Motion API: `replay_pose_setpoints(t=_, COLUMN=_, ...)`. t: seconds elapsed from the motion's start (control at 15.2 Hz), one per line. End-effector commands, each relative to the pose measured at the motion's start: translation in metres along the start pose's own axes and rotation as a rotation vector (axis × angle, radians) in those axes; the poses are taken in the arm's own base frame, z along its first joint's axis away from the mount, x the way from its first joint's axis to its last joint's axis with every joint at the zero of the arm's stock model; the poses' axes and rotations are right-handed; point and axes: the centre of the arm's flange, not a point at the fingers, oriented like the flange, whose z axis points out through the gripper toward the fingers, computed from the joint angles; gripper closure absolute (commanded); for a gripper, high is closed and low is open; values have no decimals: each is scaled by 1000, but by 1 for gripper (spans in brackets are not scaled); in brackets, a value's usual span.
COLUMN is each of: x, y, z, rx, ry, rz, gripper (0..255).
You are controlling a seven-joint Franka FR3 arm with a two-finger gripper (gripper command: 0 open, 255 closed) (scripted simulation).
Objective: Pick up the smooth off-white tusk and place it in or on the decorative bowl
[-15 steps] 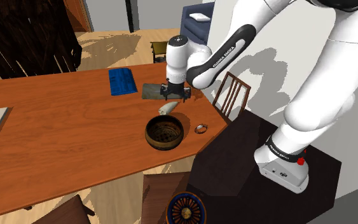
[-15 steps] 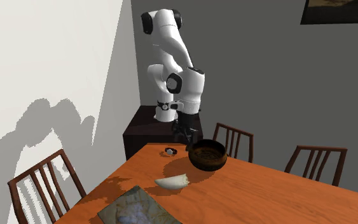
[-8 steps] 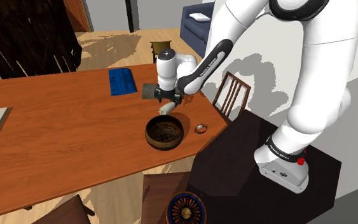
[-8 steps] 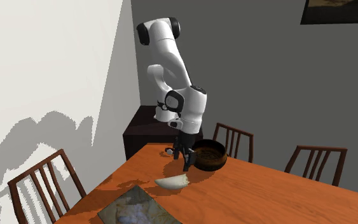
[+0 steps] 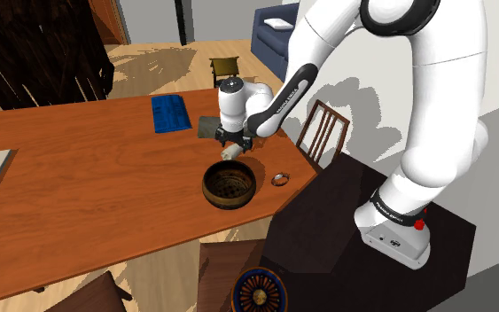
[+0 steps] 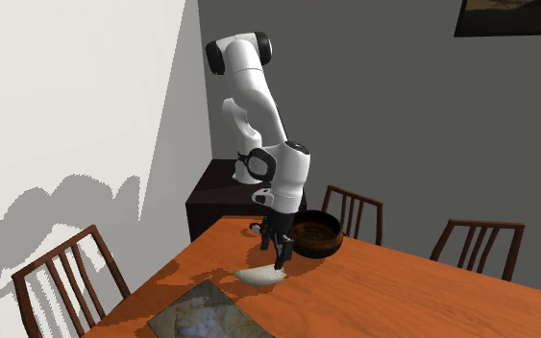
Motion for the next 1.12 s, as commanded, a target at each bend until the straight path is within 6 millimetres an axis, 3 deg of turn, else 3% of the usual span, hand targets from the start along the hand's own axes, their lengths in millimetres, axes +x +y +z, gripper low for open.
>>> replay_pose_setpoints(t=0.0, x=1, y=0, z=1, rx=0, ry=0, rz=0, gripper=0)
replay_pose_setpoints(t=0.33, x=1, y=0, z=1, rx=0, ry=0, rz=0, gripper=0)
replay_pose_setpoints(t=0.4, x=1, y=0, z=1, rx=0, ry=0, rz=0, gripper=255)
replay_pose_setpoints(t=0.99, x=1, y=0, z=1, rx=0, ry=0, rz=0, gripper=255)
replay_pose_setpoints(t=1.06, x=1, y=0, z=1, rx=0, ry=0, rz=0, gripper=0)
